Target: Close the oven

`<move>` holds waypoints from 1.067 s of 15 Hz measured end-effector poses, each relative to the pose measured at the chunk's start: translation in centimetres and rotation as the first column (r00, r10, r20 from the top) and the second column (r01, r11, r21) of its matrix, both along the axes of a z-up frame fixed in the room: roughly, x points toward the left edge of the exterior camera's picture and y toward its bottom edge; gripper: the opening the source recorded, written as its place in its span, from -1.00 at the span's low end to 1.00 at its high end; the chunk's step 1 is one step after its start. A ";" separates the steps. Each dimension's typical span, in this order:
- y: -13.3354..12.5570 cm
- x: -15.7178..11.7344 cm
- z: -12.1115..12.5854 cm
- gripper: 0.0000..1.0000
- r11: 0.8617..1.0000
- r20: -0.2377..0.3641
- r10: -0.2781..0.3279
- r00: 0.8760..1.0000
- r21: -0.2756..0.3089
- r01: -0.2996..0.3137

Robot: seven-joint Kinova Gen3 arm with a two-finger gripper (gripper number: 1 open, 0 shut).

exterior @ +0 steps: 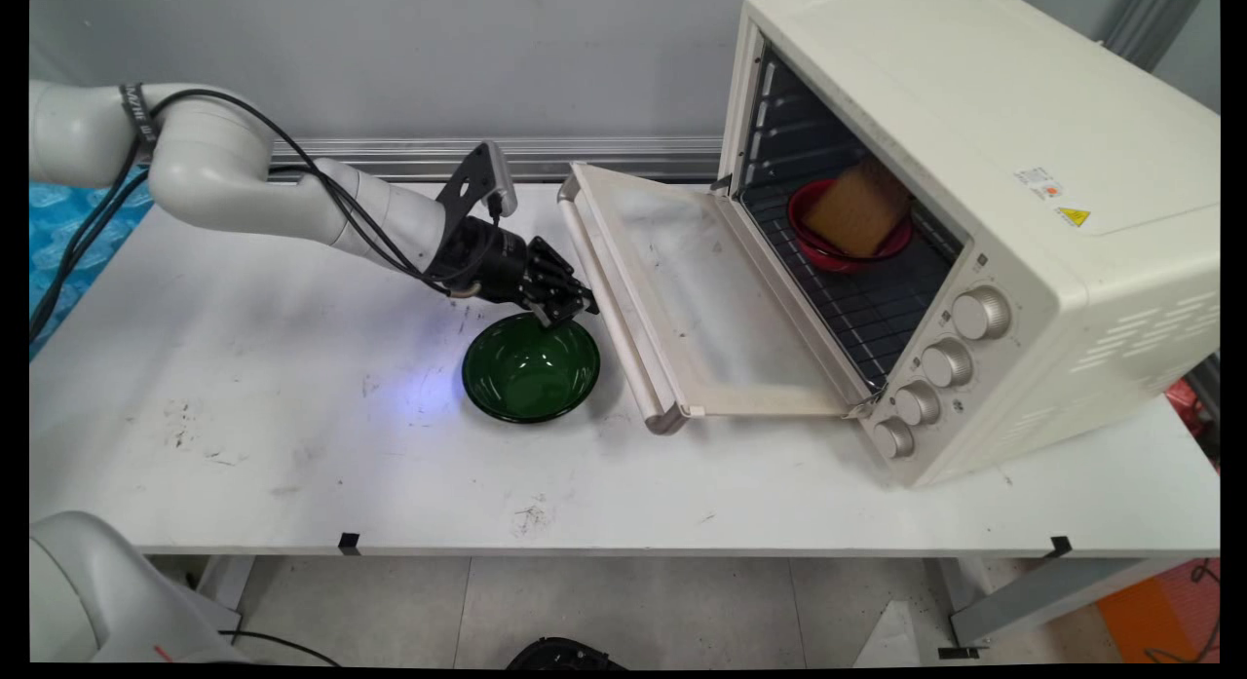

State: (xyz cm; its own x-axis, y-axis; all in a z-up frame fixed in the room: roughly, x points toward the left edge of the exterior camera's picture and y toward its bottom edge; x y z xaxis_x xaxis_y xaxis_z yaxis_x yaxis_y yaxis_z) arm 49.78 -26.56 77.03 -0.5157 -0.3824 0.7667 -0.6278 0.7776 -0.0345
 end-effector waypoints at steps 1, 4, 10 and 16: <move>0.0 -0.1 0.0 -1.00 1.000 -0.002 -0.003 1.000 -0.006 0.003; -0.1 -0.5 0.2 -1.00 1.000 -0.007 -0.013 1.000 -0.023 0.013; -0.5 -1.4 1.4 -1.00 0.997 -0.021 -0.032 0.999 -0.065 0.031; -1.7 -3.0 3.0 -1.00 0.992 -0.048 -0.055 0.997 -0.112 0.050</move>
State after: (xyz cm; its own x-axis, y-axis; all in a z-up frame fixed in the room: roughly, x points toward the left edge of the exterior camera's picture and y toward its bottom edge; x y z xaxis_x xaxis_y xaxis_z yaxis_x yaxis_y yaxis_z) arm 46.76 -28.27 80.05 -0.4924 -0.2669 0.8284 -0.5894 0.8026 -0.0918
